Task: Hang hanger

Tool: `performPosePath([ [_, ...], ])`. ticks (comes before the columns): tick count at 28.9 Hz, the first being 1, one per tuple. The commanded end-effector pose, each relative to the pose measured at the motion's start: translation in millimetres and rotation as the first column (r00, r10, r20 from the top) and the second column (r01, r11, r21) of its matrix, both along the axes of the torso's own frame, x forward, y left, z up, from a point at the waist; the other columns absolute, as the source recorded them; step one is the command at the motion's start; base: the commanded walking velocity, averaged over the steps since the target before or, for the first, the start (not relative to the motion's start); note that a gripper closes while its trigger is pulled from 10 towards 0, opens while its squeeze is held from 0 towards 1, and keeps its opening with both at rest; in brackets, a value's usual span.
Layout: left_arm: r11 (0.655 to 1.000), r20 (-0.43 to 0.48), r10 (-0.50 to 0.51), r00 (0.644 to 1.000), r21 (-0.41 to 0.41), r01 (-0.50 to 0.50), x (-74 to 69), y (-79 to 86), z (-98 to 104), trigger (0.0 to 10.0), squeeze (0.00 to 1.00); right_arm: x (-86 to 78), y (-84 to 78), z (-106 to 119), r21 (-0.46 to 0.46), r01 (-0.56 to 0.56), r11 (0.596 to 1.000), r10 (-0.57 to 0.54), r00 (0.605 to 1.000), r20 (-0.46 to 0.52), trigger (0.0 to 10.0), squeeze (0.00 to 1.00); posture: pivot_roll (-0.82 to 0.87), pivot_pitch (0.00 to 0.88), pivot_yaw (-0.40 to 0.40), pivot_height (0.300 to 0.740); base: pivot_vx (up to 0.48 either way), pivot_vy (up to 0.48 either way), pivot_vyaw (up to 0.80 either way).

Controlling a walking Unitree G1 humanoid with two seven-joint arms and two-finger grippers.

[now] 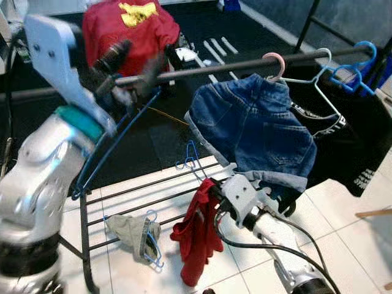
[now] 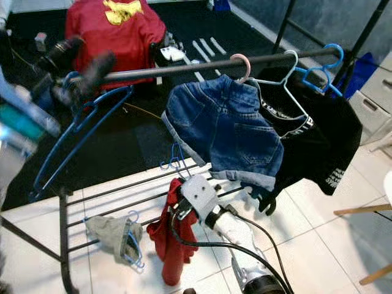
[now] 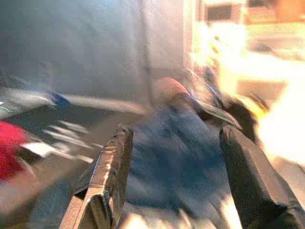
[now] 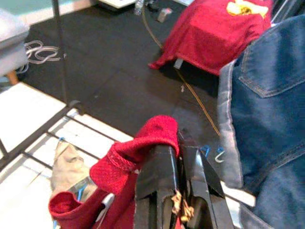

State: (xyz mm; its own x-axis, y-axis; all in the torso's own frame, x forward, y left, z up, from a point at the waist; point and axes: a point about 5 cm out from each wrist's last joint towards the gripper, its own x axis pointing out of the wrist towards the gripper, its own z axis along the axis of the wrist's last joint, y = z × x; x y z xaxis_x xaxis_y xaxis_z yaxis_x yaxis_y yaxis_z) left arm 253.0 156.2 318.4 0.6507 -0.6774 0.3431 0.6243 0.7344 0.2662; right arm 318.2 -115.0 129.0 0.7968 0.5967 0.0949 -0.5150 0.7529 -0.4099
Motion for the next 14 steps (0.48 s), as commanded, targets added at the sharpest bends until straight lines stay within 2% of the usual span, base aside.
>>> performPosePath([
  [1,0.996,-0.04,-0.053,0.998,0.067,0.055,-10.4,-4.6,-10,10.0,0.0,-0.6,-1.9,0,0.021,0.008,1.0,-0.008,1.0,-0.004,0.0,0.0,-0.04,0.172,0.04,0.74,0.0,0.0,0.0],
  [3,0.989,-0.083,0.013,0.996,0.146,-0.001,-10.3,-6.3,-35,10.0,0.0,0.8,-3.7,2,0.029,0.018,0.999,-0.018,1.0,-0.001,0.0,0.0,-0.03,0.171,0.037,0.74,0.0,0.0,0.0],
  [6,0.977,-0.128,0.078,0.989,0.208,-0.05,-10.6,-10.6,-67,10.0,0.0,2.5,-6.0,8,0.056,0.033,0.998,-0.034,0.999,0.012,0.0,0.0,-0.04,0.173,0.036,0.74,0.0,0.0,0.0],
  [7,0.977,-0.128,0.078,0.989,0.208,-0.05,-10.6,-10.6,-67,10.0,0.0,2.5,-6.0,8,0.056,0.033,0.998,-0.034,0.999,0.012,0.0,0.0,-0.04,0.173,0.036,0.74,0.0,0.0,0.0],
  [8,0.975,-0.165,0.121,0.979,0.202,-0.086,-9.1,-9.6,-82,10.0,0.0,3.0,-7.7,14,0.07,0.039,0.997,-0.041,0.999,0.028,0.0,0.0,-0.04,0.173,0.036,0.74,0.0,0.0,0.0],
  [9,0.975,-0.165,0.121,0.979,0.202,-0.086,-9.1,-9.6,-82,10.0,0.0,3.0,-7.7,14,0.07,0.039,0.997,-0.041,0.999,0.028,0.0,0.0,-0.04,0.173,0.036,0.74,0.0,0.0,0.0],
  [11,0.961,-0.219,0.229,0.948,0.209,-0.183,-5.0,-1.9,-110,10.0,0.0,1.9,-10.1,29,0.1,0.042,0.994,-0.05,0.996,0.071,0.0,0.0,-0.04,0.175,0.037,0.74,0.0,0.0,0.0],
  [13,0.961,-0.219,0.229,0.948,0.209,-0.183,-5.0,-1.9,-110,10.0,0.0,1.9,-10.1,29,0.1,0.042,0.994,-0.05,0.996,0.071,0.0,0.0,-0.04,0.175,0.037,0.74,0.0,0.0,0.0],
  [14,0.944,-0.251,0.308,0.918,0.205,-0.26,-1.0,6.5,-123,10.0,0.0,0.1,-10.5,39,0.125,0.038,0.991,-0.05,0.994,0.095,0.0,0.0,-0.04,0.175,0.037,0.74,0.0,0.0,0.0],
])
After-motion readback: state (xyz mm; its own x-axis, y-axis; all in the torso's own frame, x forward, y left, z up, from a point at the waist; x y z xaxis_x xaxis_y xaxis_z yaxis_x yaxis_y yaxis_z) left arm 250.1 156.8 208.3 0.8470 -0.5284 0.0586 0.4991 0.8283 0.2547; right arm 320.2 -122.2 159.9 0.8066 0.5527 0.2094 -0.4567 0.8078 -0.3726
